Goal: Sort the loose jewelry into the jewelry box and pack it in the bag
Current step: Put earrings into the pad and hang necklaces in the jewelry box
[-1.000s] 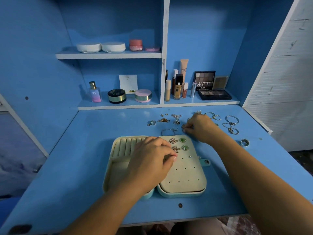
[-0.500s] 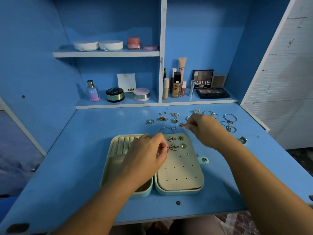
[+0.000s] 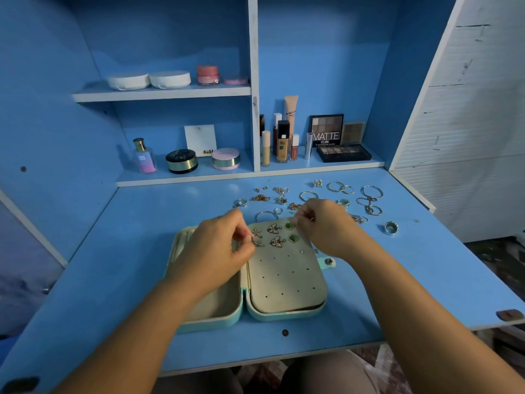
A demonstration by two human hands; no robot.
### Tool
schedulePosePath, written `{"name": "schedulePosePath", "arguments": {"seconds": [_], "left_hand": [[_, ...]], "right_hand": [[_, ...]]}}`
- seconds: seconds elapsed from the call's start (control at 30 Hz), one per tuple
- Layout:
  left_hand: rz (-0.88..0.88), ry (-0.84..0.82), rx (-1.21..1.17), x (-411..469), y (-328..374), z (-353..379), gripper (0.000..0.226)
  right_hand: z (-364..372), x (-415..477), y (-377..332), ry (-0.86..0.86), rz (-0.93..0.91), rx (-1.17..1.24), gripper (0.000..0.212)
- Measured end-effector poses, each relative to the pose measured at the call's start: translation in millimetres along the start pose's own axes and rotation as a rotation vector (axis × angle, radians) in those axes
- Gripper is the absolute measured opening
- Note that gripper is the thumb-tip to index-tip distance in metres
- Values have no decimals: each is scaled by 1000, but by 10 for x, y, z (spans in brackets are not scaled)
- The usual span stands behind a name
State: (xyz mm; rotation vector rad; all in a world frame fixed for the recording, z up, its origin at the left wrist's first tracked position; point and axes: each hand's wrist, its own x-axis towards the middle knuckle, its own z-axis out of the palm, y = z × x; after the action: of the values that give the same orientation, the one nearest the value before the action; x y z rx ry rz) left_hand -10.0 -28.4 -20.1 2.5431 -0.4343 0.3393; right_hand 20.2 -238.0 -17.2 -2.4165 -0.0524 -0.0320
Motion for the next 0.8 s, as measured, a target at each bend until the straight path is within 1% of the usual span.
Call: {"name": "schedulePosePath", "arguments": {"seconds": [0.13, 0.2, 0.27, 0.33, 0.47, 0.6, 0.8], "left_hand": [[-1, -9, 34, -6, 19, -8, 12], [31, -15, 61, -22, 53, 32, 9], [78, -31, 38, -27, 69, 95, 9], [98, -39, 16, -26, 65, 141, 4], [72, -2, -45, -48, 59, 159, 15], [33, 18, -103, -76, 78, 154, 12], [154, 38, -113, -95, 94, 227, 13]], "right_hand": [[39, -32, 4, 32, 14, 53, 13], [66, -50, 5, 45, 21, 79, 12], [94, -65, 8, 62, 29, 97, 12], [115, -74, 9, 77, 40, 102, 11], [136, -85, 18, 89, 52, 89, 11], [160, -100, 32, 99, 70, 118, 12], [182, -123, 37, 115, 76, 187, 14]]}}
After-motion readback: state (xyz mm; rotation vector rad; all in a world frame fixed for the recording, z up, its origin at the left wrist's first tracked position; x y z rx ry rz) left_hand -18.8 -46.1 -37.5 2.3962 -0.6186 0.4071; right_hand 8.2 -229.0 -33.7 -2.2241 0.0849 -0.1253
